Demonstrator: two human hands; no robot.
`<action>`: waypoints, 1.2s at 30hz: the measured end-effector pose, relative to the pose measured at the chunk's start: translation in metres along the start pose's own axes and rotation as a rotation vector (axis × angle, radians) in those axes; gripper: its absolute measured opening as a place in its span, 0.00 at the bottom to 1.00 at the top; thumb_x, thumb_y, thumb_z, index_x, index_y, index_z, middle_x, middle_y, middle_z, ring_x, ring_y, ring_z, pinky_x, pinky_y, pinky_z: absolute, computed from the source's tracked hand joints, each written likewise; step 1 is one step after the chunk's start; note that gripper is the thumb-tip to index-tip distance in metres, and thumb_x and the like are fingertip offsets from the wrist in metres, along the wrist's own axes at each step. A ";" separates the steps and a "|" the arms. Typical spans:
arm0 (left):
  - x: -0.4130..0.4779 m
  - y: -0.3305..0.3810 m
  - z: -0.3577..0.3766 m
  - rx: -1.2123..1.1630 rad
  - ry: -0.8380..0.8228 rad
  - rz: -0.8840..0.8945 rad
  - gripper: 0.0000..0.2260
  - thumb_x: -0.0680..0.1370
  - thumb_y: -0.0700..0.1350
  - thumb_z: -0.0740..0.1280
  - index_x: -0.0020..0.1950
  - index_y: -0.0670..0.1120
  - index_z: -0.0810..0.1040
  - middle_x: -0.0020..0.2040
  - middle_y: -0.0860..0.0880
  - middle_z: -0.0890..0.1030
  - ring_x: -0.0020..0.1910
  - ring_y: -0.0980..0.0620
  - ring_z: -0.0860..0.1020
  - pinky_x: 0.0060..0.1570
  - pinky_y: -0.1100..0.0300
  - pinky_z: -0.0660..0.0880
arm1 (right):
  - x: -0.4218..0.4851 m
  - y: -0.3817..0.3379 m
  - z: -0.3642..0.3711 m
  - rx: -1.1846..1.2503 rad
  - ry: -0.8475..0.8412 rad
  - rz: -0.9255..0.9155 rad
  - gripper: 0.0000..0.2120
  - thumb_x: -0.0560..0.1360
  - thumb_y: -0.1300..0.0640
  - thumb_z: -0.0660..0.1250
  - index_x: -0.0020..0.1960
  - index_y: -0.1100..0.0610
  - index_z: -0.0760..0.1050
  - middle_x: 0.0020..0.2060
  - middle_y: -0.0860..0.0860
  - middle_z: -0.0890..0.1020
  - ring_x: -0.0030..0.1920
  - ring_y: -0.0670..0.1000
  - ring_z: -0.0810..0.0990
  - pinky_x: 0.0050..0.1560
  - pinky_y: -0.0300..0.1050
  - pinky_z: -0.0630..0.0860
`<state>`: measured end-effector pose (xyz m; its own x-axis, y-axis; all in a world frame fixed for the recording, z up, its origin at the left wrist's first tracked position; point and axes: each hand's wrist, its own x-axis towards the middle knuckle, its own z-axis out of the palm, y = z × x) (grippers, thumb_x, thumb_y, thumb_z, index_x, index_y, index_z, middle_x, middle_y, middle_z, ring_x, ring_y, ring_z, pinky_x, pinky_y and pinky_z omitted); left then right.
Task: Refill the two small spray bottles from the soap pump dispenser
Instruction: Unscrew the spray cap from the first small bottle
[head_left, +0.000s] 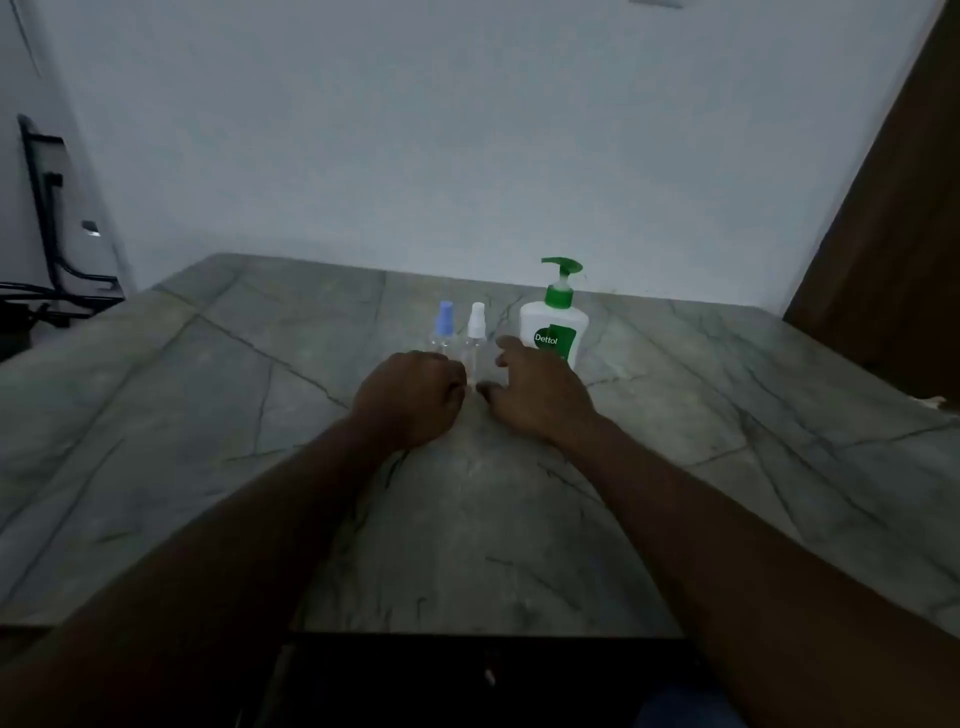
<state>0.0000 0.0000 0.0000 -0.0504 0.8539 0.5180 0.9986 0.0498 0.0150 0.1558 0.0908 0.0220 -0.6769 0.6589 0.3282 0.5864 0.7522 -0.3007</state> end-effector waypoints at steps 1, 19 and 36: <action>0.001 -0.002 0.004 -0.009 0.009 0.007 0.12 0.78 0.51 0.63 0.45 0.48 0.83 0.40 0.49 0.83 0.37 0.47 0.80 0.38 0.55 0.76 | 0.004 -0.001 0.003 0.009 0.017 -0.005 0.34 0.78 0.45 0.69 0.79 0.56 0.63 0.68 0.55 0.79 0.67 0.58 0.78 0.63 0.54 0.77; 0.015 -0.006 0.012 -0.219 -0.052 -0.079 0.15 0.72 0.56 0.59 0.45 0.52 0.84 0.38 0.54 0.84 0.37 0.53 0.80 0.41 0.55 0.79 | 0.019 0.018 0.024 0.316 0.107 -0.087 0.25 0.74 0.56 0.75 0.69 0.54 0.71 0.53 0.46 0.81 0.44 0.47 0.81 0.45 0.42 0.76; 0.014 0.005 0.006 -0.568 0.028 -0.331 0.11 0.76 0.45 0.71 0.58 0.50 0.80 0.48 0.53 0.85 0.26 0.59 0.80 0.27 0.66 0.74 | 0.011 0.030 0.029 0.475 0.153 -0.061 0.17 0.70 0.51 0.80 0.52 0.50 0.75 0.46 0.45 0.83 0.43 0.41 0.80 0.42 0.32 0.74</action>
<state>0.0046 0.0148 0.0023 -0.3629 0.8265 0.4304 0.7827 0.0198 0.6221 0.1531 0.1204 -0.0095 -0.6094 0.6347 0.4751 0.2562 0.7248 -0.6396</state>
